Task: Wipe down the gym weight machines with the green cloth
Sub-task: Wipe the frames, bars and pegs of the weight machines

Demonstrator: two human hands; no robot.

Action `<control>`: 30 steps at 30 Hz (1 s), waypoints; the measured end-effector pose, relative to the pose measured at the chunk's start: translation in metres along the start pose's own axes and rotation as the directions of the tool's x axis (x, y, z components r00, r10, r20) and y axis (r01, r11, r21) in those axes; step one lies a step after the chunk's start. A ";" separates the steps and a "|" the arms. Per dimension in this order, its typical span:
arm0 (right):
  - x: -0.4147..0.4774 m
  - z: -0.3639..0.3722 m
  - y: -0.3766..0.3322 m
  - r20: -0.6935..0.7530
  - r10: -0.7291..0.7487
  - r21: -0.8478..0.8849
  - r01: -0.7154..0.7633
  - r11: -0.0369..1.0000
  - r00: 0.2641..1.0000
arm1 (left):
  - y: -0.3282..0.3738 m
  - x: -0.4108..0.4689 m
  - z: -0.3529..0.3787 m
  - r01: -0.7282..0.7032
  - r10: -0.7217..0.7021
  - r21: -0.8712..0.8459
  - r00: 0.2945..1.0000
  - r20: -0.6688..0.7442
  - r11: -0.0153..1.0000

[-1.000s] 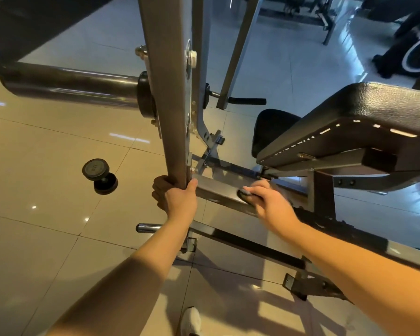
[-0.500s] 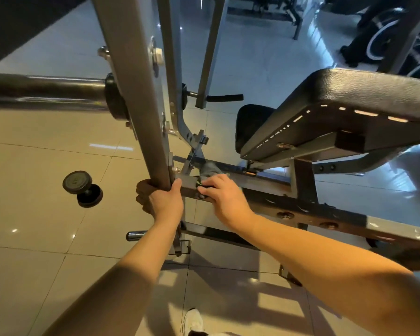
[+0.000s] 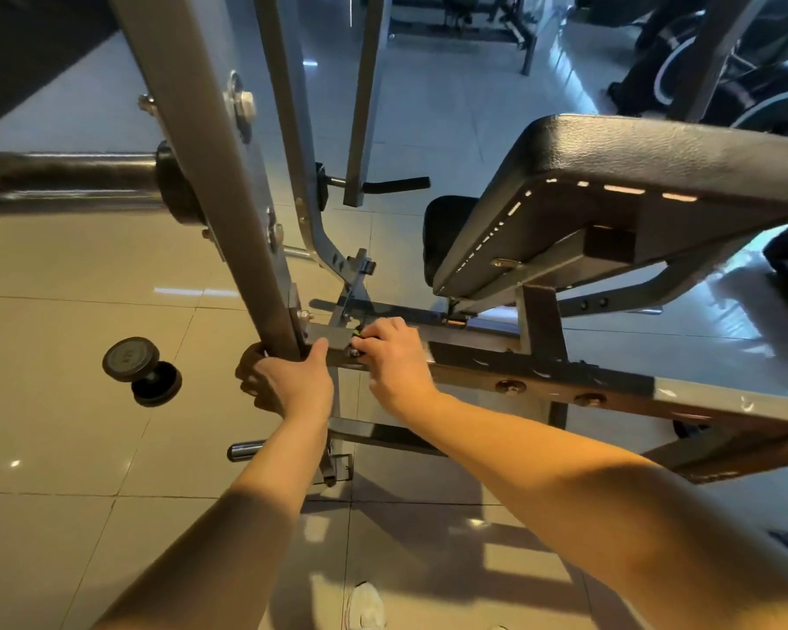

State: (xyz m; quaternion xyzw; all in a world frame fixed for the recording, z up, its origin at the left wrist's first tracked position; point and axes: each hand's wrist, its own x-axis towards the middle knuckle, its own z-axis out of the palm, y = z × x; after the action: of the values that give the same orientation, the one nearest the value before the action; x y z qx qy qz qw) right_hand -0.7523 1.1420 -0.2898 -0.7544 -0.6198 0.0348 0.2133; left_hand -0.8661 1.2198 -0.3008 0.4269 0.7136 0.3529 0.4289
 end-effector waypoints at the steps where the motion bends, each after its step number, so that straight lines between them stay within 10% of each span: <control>1: -0.003 -0.005 0.003 0.015 -0.021 -0.039 0.022 0.999 1.000 | 0.003 -0.010 0.000 -0.004 0.005 0.014 0.999 -0.035 1.000; 7: -0.067 -0.058 0.078 0.111 0.152 -0.129 -0.137 0.982 0.982 | 0.000 -0.079 0.014 -0.216 0.217 -0.056 0.976 0.030 0.975; 12: -0.110 -0.097 0.121 0.082 0.366 -0.166 -0.350 0.922 0.927 | 0.008 -0.081 0.038 -0.670 0.592 0.280 0.740 0.318 0.688; 21: -0.028 -0.050 0.052 0.127 0.466 0.089 -0.478 0.874 0.876 | 0.003 -0.071 0.039 -0.729 0.595 0.394 0.685 0.421 0.560; 30: -0.086 -0.084 0.122 0.017 0.589 -0.010 -0.589 0.808 0.808 | 0.008 -0.061 0.034 -0.718 0.581 0.357 0.695 0.424 0.598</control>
State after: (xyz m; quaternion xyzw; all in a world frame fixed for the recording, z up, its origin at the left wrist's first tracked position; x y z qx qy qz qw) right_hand -0.6334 1.0196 -0.2760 -0.9093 -0.3578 0.1053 0.1845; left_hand -0.8166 1.1713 -0.2880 0.7965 0.5078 0.2295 0.2347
